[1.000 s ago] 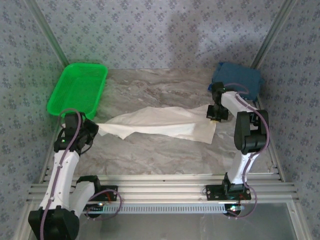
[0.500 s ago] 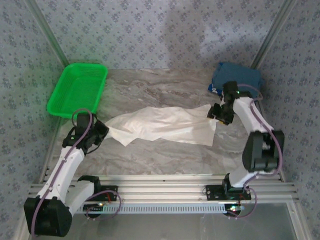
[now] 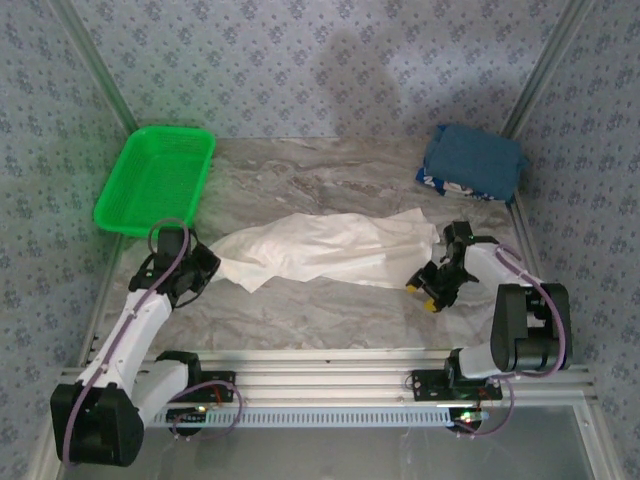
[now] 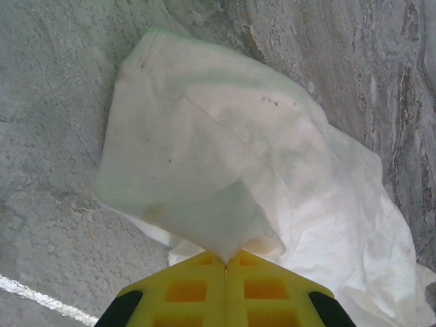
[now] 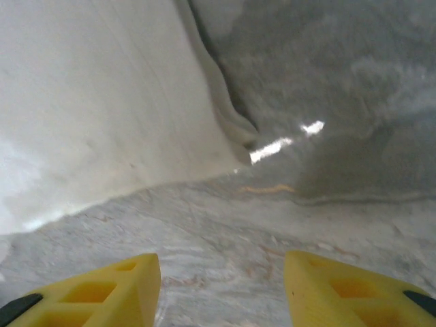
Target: Fold and stack the t-shirts
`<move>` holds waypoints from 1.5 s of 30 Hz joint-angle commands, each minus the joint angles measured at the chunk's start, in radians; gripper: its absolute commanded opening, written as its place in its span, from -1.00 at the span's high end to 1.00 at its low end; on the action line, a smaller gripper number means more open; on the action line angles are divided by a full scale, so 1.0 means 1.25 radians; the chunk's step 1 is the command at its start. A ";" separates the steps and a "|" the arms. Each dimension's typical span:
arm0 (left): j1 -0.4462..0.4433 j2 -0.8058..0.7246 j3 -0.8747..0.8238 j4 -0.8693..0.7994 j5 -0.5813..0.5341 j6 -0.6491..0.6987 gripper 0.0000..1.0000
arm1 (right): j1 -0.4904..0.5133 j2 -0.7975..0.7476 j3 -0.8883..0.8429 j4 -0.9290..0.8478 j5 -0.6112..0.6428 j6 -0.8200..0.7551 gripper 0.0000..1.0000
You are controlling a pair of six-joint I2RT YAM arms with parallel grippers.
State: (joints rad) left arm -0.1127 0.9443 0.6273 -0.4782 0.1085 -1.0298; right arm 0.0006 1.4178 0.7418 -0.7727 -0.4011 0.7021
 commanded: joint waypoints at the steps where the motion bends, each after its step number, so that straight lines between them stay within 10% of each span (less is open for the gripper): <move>1: -0.003 0.001 0.032 0.009 0.012 0.020 1.00 | -0.009 0.020 -0.012 0.062 0.001 0.053 -0.04; 12: -0.003 -0.011 0.020 0.009 0.009 0.019 1.00 | -0.028 0.109 0.008 0.118 0.051 0.064 0.18; 28: -0.001 -0.018 0.055 0.022 0.010 0.068 1.00 | -0.082 0.206 0.149 0.120 0.105 0.005 1.00; 38: 0.008 -0.022 0.224 -0.048 -0.002 0.140 1.00 | -0.101 -0.040 0.201 -0.039 0.011 -0.043 1.00; 45: 0.050 0.059 0.470 -0.051 0.053 0.164 1.00 | -0.172 -0.126 0.480 -0.089 -0.160 -0.043 1.00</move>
State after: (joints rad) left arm -0.0715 0.9863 1.1027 -0.5457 0.1345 -0.8635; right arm -0.1783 1.2770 1.2125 -0.8413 -0.4885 0.6632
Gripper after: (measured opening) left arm 0.042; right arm 0.064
